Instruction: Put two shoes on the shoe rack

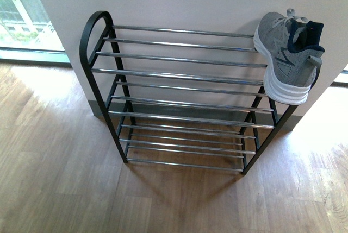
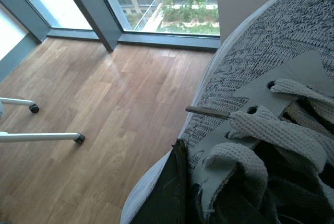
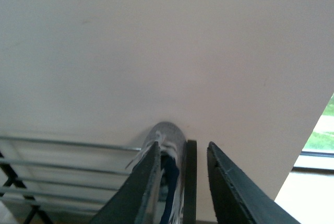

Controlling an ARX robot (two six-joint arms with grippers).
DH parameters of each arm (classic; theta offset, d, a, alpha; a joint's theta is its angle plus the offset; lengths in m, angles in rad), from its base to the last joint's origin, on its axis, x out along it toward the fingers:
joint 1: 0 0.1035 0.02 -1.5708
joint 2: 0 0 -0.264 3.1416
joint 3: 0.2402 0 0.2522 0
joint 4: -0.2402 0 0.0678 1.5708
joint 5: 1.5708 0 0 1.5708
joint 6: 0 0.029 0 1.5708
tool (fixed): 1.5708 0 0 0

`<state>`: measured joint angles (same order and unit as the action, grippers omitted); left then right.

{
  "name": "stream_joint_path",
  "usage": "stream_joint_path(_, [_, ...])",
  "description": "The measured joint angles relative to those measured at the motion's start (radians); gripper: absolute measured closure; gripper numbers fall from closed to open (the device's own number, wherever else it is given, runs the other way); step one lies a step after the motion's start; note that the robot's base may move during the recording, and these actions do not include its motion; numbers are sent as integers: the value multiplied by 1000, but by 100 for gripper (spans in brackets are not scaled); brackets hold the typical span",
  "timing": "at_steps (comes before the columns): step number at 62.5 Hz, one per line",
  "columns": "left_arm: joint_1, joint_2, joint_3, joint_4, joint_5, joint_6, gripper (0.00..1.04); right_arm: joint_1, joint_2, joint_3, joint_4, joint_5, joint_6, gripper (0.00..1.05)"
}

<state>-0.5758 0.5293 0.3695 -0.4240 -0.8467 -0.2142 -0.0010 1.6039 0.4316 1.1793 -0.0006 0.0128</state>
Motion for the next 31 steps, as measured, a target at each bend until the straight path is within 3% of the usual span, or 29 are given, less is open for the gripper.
stream_joint_path(9, [0,0,0,0,0,0,104,0,-86,-107,-3,0,-9,103])
stream_joint_path(31, [0,0,0,0,0,0,104,0,-376,-292,-106,0,-8,103])
